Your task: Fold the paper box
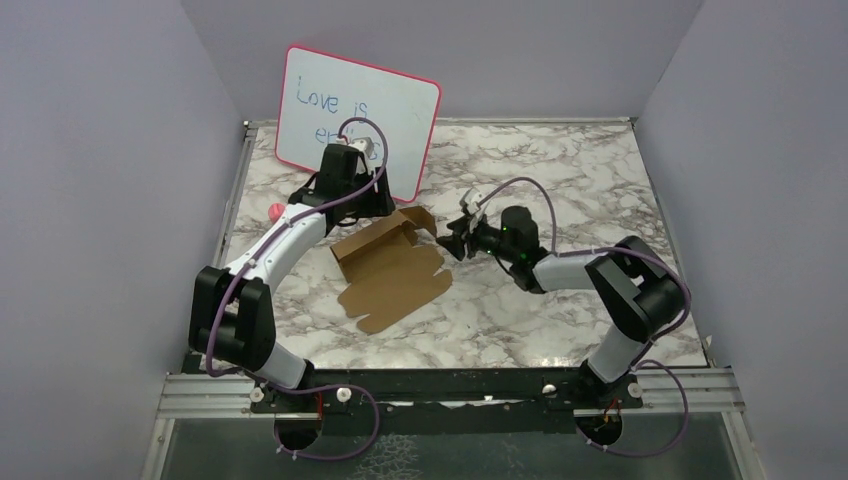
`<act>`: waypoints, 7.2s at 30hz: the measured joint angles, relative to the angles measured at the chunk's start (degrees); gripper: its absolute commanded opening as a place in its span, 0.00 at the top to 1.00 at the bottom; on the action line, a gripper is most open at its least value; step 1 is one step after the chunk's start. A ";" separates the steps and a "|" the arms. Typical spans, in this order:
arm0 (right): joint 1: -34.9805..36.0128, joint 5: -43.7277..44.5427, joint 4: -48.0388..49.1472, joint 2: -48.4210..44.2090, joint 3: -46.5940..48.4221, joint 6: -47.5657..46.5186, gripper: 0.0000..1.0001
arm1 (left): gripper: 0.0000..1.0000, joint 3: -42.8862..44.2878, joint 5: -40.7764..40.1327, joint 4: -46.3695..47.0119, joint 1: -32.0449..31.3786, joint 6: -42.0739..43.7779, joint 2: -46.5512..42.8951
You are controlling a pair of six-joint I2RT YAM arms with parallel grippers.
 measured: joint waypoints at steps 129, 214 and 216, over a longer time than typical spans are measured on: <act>1.81 3.30 -23.41 2.82 15.04 -12.94 0.99 | 0.11 3.58 4.81 -17.75 -4.37 23.80 4.02; -8.90 -27.45 -28.33 23.91 40.54 -5.09 0.56 | 0.43 1.57 4.68 -16.41 -5.97 23.39 7.76; -8.61 -30.16 -29.03 24.59 40.72 -5.84 0.56 | 0.43 1.55 4.68 -16.41 -6.08 23.52 7.76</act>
